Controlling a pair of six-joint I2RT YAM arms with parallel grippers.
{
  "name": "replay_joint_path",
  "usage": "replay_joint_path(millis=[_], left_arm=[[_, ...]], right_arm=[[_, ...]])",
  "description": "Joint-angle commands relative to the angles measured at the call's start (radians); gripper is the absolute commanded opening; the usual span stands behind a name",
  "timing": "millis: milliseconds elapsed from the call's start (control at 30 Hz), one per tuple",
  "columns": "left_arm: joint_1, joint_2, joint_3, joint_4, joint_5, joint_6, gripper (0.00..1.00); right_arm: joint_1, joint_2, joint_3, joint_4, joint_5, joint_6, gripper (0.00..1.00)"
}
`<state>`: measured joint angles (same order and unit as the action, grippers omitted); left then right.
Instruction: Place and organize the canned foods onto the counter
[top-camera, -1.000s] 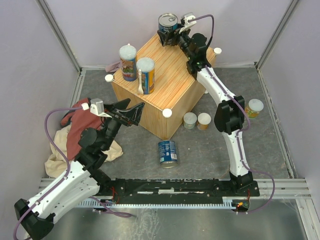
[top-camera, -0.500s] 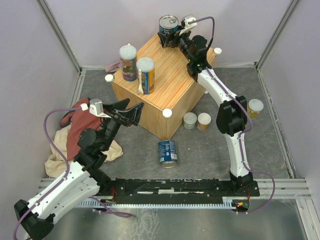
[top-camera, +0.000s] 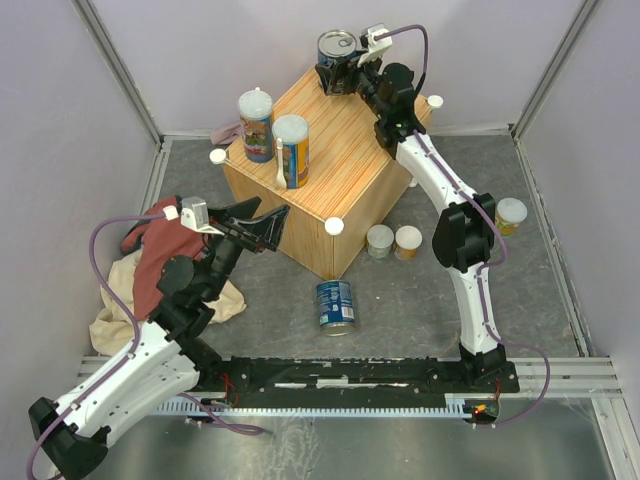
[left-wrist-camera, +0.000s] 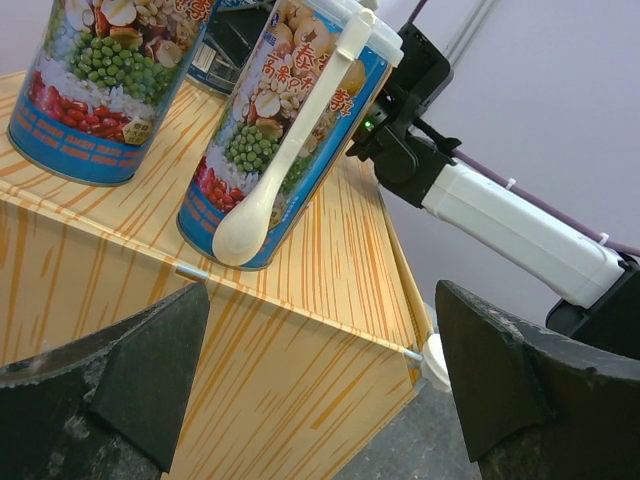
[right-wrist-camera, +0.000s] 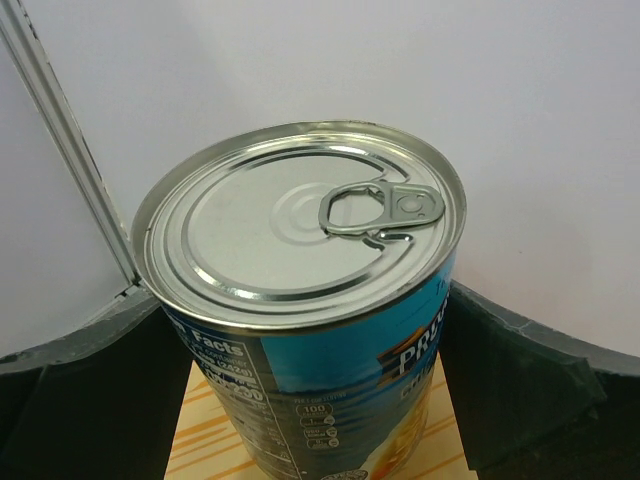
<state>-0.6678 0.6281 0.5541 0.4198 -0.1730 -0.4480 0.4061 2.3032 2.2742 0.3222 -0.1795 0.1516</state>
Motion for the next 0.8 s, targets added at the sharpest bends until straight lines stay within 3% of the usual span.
replay_joint_path(millis=[0,367,767], left_arm=[[0.002,-0.011,0.037,0.023,0.003,-0.006,1.00],[0.002,-0.044,0.050,-0.028,-0.012,-0.021,1.00],[0.002,-0.035,0.068,-0.063,-0.007,-0.053,0.99]], right_arm=[[0.006,-0.019,0.093,-0.094,0.013,0.007,0.99],[0.006,-0.036,0.155,-0.258,0.032,0.015,0.99],[0.007,-0.105,0.099,-0.312,0.024,-0.016,1.00]])
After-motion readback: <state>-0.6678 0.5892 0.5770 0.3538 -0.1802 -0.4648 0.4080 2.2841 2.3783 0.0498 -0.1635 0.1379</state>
